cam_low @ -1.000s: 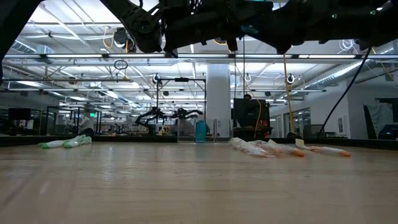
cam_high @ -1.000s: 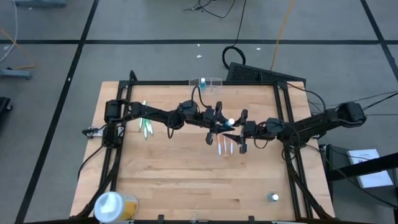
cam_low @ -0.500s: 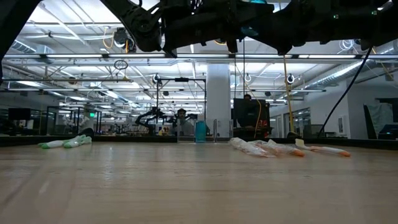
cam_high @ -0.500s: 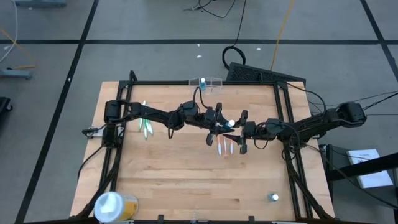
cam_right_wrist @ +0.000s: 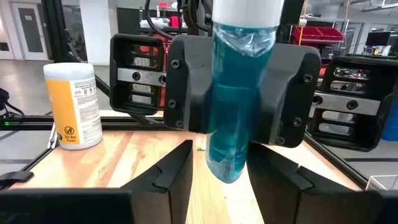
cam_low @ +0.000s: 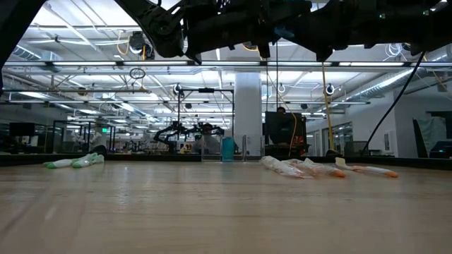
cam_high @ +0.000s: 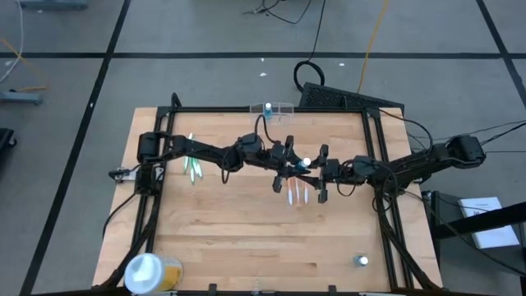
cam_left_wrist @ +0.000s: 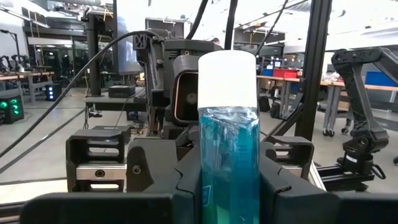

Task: Pick & Place toothbrushing station
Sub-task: Put the blue mouthwash into the transparent organizer

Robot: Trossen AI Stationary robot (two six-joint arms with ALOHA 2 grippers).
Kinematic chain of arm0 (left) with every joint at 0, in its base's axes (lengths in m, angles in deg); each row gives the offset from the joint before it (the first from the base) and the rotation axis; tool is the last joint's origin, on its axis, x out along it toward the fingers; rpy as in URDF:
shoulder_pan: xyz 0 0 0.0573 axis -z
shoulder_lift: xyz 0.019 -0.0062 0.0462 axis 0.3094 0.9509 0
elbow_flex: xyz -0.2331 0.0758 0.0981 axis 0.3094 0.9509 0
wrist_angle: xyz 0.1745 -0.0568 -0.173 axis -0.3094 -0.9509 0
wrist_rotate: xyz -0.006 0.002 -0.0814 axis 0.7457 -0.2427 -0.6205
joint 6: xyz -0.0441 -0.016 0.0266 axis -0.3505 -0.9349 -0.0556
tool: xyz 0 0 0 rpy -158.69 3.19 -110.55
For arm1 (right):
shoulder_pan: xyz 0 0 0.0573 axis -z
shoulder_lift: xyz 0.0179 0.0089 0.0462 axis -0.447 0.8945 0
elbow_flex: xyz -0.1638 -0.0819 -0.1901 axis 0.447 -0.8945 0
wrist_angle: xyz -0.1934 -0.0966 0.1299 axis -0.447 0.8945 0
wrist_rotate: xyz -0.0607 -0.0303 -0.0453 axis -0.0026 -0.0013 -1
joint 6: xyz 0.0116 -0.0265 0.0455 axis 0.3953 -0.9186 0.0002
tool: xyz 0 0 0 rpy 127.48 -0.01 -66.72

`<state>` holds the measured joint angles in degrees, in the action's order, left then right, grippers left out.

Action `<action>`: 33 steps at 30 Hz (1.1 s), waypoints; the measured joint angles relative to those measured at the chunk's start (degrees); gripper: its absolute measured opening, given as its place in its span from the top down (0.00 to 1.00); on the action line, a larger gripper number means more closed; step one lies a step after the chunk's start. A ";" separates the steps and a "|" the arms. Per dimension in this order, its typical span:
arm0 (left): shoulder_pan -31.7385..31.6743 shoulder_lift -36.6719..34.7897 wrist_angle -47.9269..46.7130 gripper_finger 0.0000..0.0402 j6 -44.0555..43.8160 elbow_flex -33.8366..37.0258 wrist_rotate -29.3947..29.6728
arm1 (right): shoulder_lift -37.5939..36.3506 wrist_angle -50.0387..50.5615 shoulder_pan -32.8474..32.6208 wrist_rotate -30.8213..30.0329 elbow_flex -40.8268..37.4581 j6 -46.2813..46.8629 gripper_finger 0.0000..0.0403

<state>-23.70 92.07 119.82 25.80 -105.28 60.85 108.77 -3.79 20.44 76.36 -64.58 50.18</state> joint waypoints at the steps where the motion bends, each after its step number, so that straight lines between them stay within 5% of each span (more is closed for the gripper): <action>1: 0.00 0.00 -0.09 0.81 0.02 0.00 0.00 | 0.00 0.10 0.00 0.00 0.00 -0.02 0.64; 20: 0.69 -0.09 -3.70 0.81 1.73 0.03 0.42 | -1.07 1.10 0.00 0.26 0.00 -0.06 0.65; 33: 0.83 -0.07 -1.69 0.71 -0.92 0.11 0.02 | -1.16 0.75 0.00 -0.01 0.00 -2.18 0.91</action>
<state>-22.87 92.00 118.13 24.88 -105.17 60.87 107.61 -3.04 20.44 76.35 -64.58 48.00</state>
